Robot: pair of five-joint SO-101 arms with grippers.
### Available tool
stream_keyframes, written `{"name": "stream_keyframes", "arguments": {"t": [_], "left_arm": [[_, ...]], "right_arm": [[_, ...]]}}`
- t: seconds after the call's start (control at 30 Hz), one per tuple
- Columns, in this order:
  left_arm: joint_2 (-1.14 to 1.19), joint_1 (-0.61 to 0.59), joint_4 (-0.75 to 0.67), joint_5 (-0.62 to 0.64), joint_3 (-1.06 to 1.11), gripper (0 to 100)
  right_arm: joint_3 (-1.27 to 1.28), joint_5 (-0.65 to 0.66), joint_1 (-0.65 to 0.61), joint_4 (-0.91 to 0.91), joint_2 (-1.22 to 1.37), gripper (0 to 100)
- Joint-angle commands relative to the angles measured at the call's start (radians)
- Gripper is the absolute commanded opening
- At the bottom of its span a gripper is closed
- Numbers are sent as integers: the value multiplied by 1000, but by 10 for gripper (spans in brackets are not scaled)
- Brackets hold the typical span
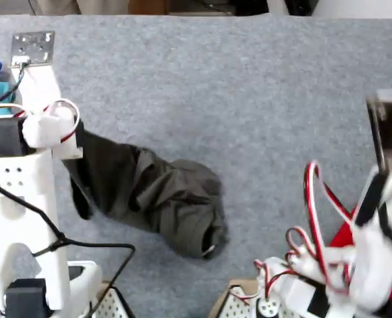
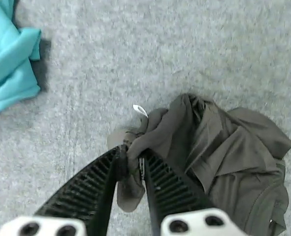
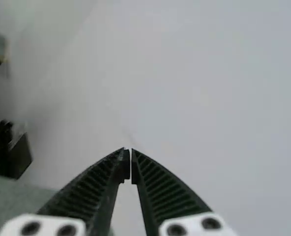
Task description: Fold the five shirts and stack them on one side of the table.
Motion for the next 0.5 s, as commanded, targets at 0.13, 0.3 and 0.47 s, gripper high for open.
{"name": "stream_keyframes", "arguments": {"t": [0.13, 0.3, 0.47], "left_arm": [[-15, -34, -84, -6, 172, 20], [-15, -163, -184, -8, 264, 20], [-15, -242, -272, -9, 368, 20]], "right_arm": [[367, 25, -252, 163, -4, 5], [639, 8, -377, 163, -53, 5], [921, -32, -590, 163, -117, 5]]}}
